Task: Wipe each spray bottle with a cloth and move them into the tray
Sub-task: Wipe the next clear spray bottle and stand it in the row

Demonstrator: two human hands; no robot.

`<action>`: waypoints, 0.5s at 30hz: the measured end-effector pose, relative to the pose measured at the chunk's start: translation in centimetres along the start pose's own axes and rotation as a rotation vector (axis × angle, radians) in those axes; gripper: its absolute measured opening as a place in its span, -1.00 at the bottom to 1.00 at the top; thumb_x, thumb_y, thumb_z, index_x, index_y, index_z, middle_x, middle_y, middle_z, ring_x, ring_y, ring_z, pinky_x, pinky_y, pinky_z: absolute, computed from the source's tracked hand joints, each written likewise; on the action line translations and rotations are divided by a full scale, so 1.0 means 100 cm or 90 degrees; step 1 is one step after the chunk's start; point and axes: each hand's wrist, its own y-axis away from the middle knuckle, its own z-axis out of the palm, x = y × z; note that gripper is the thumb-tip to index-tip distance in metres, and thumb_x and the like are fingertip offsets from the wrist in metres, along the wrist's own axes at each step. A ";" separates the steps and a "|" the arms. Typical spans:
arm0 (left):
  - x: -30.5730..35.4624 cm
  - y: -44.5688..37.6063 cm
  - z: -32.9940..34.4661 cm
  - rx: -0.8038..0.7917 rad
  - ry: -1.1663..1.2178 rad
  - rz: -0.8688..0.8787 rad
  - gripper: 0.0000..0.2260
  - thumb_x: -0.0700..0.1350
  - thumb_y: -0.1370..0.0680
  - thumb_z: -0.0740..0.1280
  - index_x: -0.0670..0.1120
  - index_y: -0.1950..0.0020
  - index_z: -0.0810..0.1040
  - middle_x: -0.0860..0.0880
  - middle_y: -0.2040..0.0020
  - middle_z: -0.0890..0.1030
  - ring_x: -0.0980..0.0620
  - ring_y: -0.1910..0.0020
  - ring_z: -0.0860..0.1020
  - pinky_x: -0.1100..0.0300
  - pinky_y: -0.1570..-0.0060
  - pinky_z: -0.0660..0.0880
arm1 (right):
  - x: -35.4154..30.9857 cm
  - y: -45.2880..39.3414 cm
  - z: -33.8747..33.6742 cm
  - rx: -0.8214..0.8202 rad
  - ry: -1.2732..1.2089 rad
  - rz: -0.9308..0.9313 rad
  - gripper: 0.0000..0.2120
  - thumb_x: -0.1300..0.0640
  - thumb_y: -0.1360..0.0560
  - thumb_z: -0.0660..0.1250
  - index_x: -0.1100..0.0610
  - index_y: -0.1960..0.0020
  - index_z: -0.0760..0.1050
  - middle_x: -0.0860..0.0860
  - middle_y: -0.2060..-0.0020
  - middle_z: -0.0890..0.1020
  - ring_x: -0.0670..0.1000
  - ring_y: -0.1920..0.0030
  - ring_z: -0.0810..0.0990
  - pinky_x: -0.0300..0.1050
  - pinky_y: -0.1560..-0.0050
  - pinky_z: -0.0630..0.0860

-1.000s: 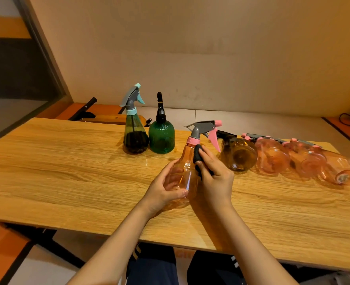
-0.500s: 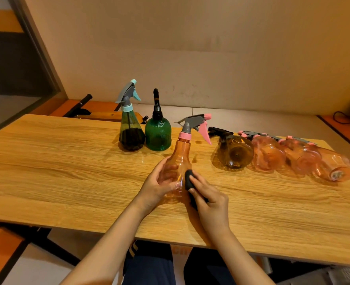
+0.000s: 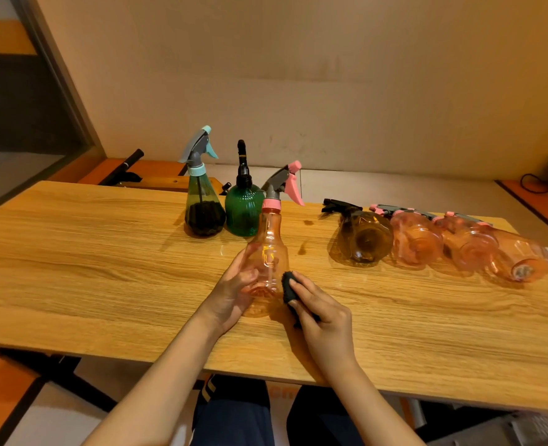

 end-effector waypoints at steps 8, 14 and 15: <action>0.001 0.002 0.005 0.008 -0.051 0.007 -0.08 0.14 -0.08 0.65 0.02 -0.38 0.38 -0.06 -0.26 0.57 -0.03 -0.21 0.57 0.20 0.03 0.55 | 0.001 0.000 0.000 0.020 0.019 -0.015 -0.60 0.37 -0.36 0.37 0.24 -0.19 0.49 -0.01 -0.15 0.54 -0.20 -0.22 0.48 -0.34 -0.22 0.39; -0.004 0.000 0.005 0.017 -0.106 0.025 -0.12 0.20 -0.11 0.62 0.13 -0.36 0.35 -0.01 -0.29 0.53 0.01 -0.24 0.55 0.18 -0.04 0.53 | 0.003 0.001 -0.001 0.022 0.037 -0.019 -0.66 0.32 -0.39 0.38 0.24 -0.17 0.53 0.02 -0.16 0.55 -0.05 -0.19 0.52 -0.28 -0.25 0.39; -0.005 0.000 0.005 0.017 -0.126 0.030 -0.13 0.21 -0.12 0.62 0.16 -0.36 0.34 -0.01 -0.31 0.51 0.02 -0.25 0.54 0.16 -0.07 0.52 | 0.002 0.001 -0.001 0.015 0.040 -0.028 -0.67 0.28 -0.41 0.37 0.24 -0.17 0.53 0.02 -0.16 0.55 -0.05 -0.20 0.51 -0.28 -0.25 0.38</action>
